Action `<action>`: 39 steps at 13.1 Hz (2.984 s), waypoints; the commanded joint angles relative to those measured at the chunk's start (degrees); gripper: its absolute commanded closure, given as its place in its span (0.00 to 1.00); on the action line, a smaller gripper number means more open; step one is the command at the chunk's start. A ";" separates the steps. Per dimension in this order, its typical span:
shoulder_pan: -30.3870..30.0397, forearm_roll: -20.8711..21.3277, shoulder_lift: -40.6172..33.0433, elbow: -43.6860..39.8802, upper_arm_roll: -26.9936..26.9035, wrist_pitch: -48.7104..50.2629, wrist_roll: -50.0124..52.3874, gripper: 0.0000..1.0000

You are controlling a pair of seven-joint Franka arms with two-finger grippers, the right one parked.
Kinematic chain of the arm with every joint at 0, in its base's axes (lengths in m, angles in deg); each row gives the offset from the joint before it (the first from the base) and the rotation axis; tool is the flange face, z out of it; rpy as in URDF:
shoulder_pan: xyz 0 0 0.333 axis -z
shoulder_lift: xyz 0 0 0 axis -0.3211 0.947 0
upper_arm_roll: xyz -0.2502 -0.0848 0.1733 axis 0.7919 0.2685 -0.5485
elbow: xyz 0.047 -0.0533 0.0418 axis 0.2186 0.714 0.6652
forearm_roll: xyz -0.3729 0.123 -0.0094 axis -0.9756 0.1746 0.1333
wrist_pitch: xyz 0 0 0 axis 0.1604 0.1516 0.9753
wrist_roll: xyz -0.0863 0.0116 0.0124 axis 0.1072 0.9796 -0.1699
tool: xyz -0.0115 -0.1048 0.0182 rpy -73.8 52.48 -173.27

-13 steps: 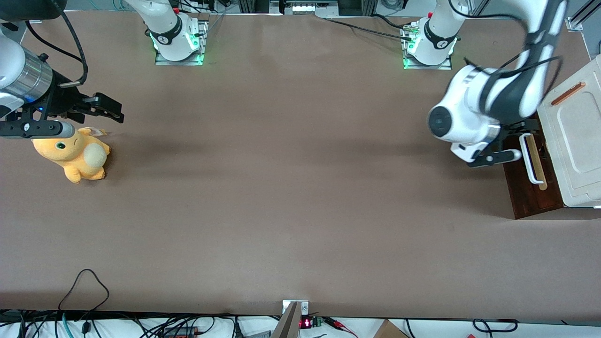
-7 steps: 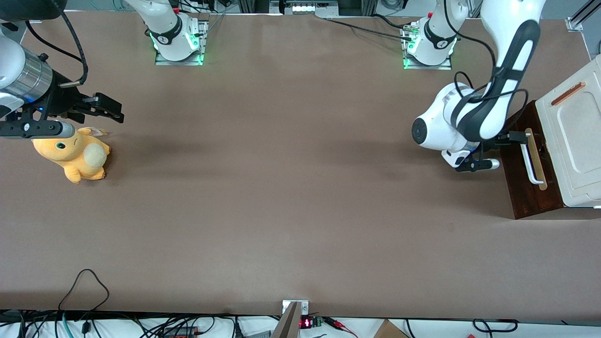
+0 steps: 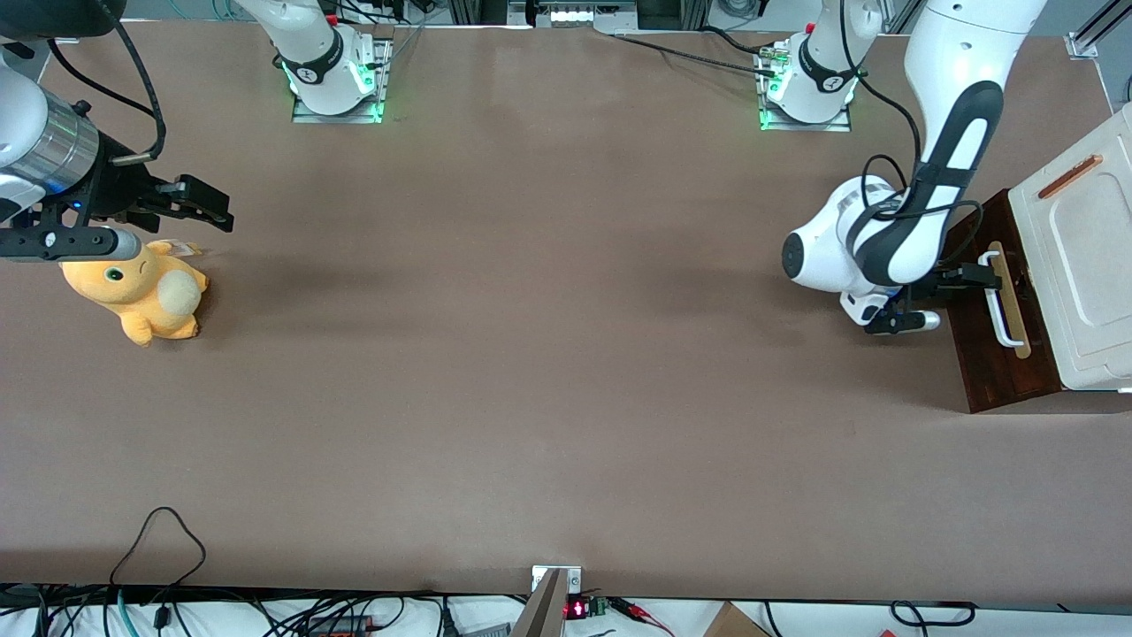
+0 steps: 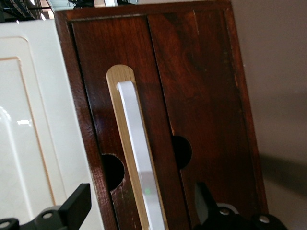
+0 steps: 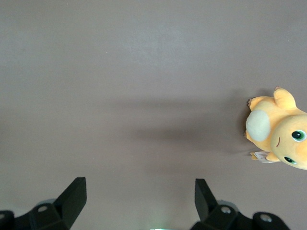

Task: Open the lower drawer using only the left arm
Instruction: 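Move the open left gripper down toward the white drawer handle, then close the left gripper around the white bar handle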

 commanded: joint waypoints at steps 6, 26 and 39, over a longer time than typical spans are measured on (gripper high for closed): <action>-0.50 3.73 -0.20 1.44 -1.27 -0.95 1.73 0.18; -0.41 11.38 1.73 5.58 -1.80 1.34 13.52 0.46; -0.41 11.38 1.64 5.58 -1.80 1.34 14.83 0.64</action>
